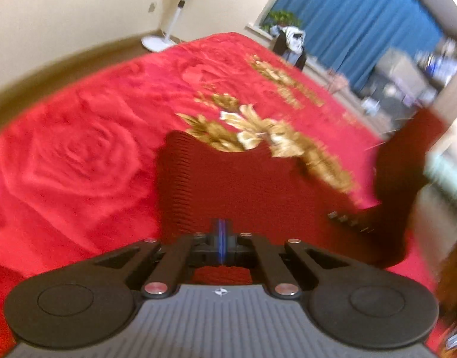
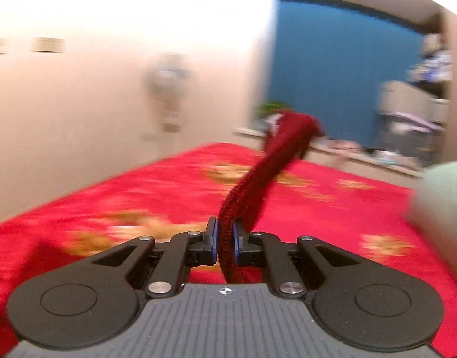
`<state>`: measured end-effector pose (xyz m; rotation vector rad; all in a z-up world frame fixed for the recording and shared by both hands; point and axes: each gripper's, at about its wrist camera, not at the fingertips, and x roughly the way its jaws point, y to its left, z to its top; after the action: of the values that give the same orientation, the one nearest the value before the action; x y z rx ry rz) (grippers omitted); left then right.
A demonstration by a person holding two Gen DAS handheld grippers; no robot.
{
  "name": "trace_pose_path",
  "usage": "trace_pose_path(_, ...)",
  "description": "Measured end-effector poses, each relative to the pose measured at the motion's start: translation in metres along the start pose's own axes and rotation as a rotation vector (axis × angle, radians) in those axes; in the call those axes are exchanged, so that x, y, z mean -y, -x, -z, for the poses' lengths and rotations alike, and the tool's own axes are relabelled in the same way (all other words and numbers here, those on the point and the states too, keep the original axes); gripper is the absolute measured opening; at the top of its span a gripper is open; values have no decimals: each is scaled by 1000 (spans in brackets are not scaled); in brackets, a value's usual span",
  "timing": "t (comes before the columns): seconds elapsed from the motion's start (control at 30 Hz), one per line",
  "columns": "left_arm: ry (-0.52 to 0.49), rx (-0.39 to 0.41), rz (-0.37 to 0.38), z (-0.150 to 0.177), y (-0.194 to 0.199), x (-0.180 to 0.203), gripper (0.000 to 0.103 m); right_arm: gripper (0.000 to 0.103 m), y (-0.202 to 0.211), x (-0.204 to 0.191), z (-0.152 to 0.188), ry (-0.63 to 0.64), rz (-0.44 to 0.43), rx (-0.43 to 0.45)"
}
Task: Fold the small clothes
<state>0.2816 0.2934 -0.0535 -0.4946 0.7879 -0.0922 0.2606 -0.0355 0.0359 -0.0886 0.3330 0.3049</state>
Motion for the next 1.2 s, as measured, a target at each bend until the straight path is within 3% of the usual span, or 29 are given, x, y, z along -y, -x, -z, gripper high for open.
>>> trace_pose_path(0.07,86,-56,64,2,-10,-10,1,14,-13,-29,20,9,-166,-145)
trace_pose_path(0.13,160,-120,117,7,-22,-19,2,14,-17,-43,43,46,-208,-254)
trace_pose_path(0.23,229,-177,159,13,-36,-27,16,18,-2,-30,66,2,-246,-335)
trace_pose_path(0.3,267,-189,196,14,-42,-32,26,18,17,-15,78,-23,-243,-356)
trace_pose_path(0.43,329,-199,187,14,-53,-38,27,22,67,25,101,-69,-212,-371)
trace_pose_path(0.53,329,-192,121,10,-54,-35,27,22,110,50,120,-54,-169,-365)
trace_pose_path(0.57,335,-181,77,8,-51,-33,32,22,124,57,127,-54,-153,-365)
trace_pose_path(0.63,321,-162,41,4,-47,-30,33,22,145,69,141,-46,-127,-366)
trace_pose_path(0.73,292,-174,58,6,-51,-27,40,25,174,88,160,-58,-71,-369)
trace_pose_path(0.97,108,-161,-21,15,-61,-3,40,26,204,133,193,-181,72,-403)
trace_pose_path(1.07,50,-148,-43,18,-61,5,38,26,211,142,202,-207,93,-413)
trace_pose_path(1.1,14,-138,-60,20,-61,9,27,27,214,144,205,-203,99,-413)
trace_pose_path(1.2,-71,-93,-93,19,-54,16,10,32,215,146,213,-195,115,-408)
